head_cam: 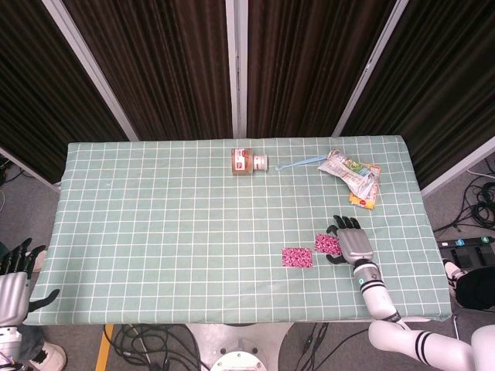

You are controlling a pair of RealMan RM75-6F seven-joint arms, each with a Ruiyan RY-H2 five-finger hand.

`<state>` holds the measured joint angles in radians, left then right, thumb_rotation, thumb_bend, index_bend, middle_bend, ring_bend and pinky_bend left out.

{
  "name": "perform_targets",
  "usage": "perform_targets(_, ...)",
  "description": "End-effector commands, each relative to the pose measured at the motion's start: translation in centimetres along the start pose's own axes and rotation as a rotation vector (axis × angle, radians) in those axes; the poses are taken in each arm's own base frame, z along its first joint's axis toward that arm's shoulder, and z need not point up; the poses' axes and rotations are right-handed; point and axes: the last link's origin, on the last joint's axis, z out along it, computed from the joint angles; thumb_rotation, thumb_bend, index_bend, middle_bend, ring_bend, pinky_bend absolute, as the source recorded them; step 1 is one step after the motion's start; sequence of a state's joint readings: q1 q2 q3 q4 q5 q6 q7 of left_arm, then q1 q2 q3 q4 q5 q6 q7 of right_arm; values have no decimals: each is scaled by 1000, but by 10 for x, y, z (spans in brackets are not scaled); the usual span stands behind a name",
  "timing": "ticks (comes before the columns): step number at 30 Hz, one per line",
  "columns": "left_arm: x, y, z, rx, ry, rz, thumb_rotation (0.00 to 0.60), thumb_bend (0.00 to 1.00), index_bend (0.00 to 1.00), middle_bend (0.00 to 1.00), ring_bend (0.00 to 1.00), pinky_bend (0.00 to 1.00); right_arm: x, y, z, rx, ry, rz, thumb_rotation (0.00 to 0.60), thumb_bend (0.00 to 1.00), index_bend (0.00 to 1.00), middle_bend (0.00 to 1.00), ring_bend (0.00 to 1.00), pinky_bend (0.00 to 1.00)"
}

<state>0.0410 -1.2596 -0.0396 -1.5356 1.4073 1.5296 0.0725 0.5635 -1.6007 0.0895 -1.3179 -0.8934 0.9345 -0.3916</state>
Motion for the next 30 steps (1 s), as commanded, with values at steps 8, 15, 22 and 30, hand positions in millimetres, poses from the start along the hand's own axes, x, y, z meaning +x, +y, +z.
perform_targets(8, 0, 0, 0, -1, -2, 1, 600, 173, 224, 146, 106, 126, -7, 3, 8, -15, -4, -2, 505, 151, 303, 40, 0, 0)
perform_targets(15, 0, 0, 0, -1, -2, -1, 600, 173, 225, 146, 106, 126, -9, 4, 7, -16, 1, -3, 506, 151, 382, 50, 0, 0)
perform_targets(22, -1, 0, 0, -2, -1, 0, 600, 173, 225, 146, 106, 126, -7, 4, 5, -18, 15, 3, 512, 152, 415, 63, 0, 0)
perform_targets(30, 0, 0, 1, -4, -3, 4, 600, 173, 224, 146, 106, 126, 17, -9, -1, 53, 60, 35, 511, 151, 409, 63, 0, 0)
